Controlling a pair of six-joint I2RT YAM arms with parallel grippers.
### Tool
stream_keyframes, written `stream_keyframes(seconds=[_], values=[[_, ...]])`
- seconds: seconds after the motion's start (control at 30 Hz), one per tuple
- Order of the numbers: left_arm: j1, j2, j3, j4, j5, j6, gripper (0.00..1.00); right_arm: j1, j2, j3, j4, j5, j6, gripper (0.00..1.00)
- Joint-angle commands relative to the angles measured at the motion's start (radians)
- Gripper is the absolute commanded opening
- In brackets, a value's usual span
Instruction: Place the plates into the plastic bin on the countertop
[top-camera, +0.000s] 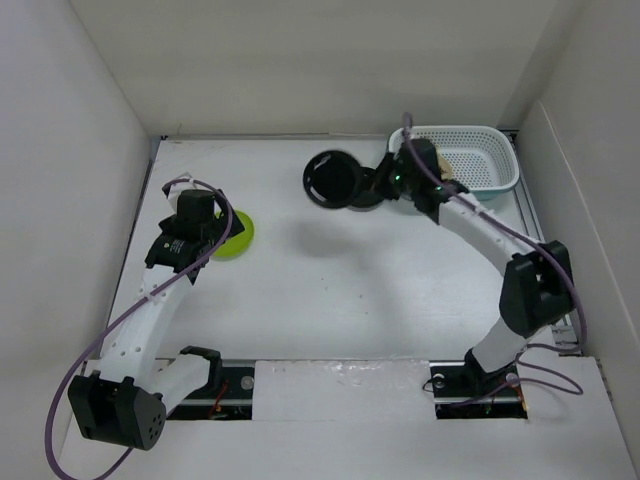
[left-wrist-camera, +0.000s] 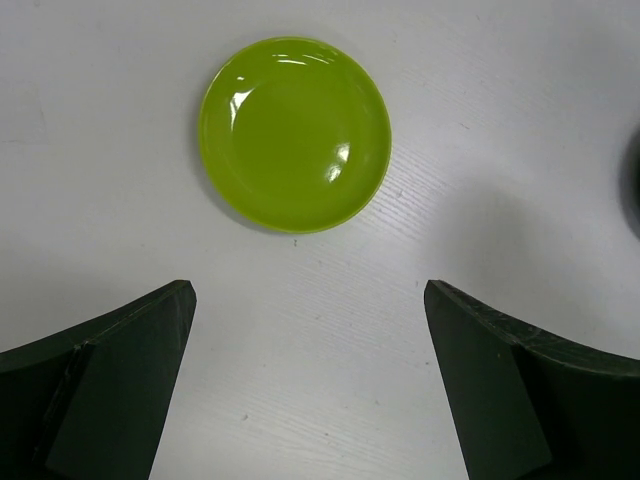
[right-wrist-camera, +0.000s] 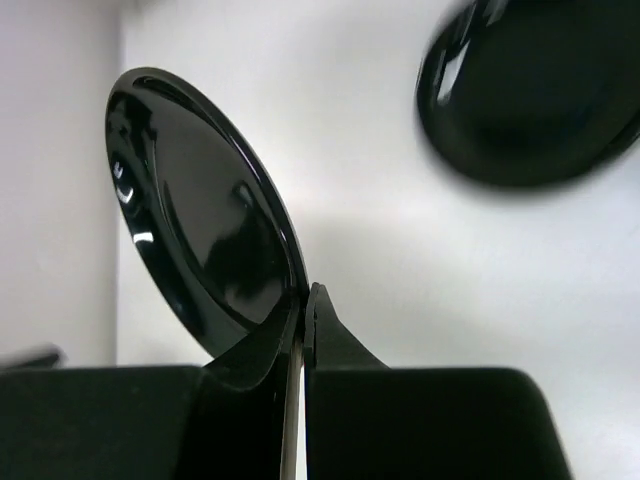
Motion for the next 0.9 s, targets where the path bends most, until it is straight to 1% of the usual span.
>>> stream_keyframes(seconds=[0.0, 0.03, 0.07, 0.13, 0.23, 0.3, 0.4, 0.53, 0.67, 0.8, 0.83, 0.87], values=[[0.001, -0.014, 0.025, 0.018, 0.011, 0.013, 1.00, -0.144, -0.034, 0.155, -0.155, 0.121, -0.070, 0.00], [0.001, -0.023, 0.025, 0.018, 0.011, 0.013, 1.00, -0.183, -0.022, 0.175, -0.169, 0.130, -0.079, 0.00], [0.001, -0.023, 0.025, 0.027, 0.011, 0.013, 1.00, -0.251, -0.008, 0.195, -0.178, 0.151, -0.080, 0.00], [0.001, -0.023, 0.025, 0.027, 0.030, 0.022, 1.00, -0.321, 0.042, 0.235, -0.178, 0.173, -0.092, 0.00], [0.001, -0.012, 0.025, 0.027, 0.042, 0.022, 1.00, -0.454, 0.117, 0.261, -0.136, 0.135, -0.081, 0.00], [0.001, -0.012, 0.025, 0.027, 0.053, 0.032, 1.00, -0.532, 0.153, 0.270, -0.117, 0.071, -0.081, 0.00], [0.001, -0.012, 0.025, 0.036, 0.053, 0.032, 1.00, -0.577, 0.206, 0.270, -0.067, 0.020, -0.060, 0.00], [0.001, -0.012, 0.016, 0.036, 0.062, 0.032, 1.00, -0.611, 0.280, 0.336, -0.054, -0.006, -0.060, 0.00], [0.001, -0.012, 0.016, 0.036, 0.071, 0.032, 1.00, -0.620, 0.344, 0.411, -0.082, -0.006, -0.079, 0.00], [0.001, -0.012, 0.016, 0.036, 0.071, 0.041, 1.00, -0.629, 0.409, 0.483, -0.123, -0.039, -0.089, 0.00], [0.001, -0.012, 0.016, 0.036, 0.071, 0.041, 1.00, -0.629, 0.421, 0.483, -0.132, -0.039, -0.099, 0.03], [0.001, -0.012, 0.016, 0.036, 0.071, 0.041, 1.00, -0.629, 0.421, 0.494, -0.132, -0.048, -0.099, 0.08]])
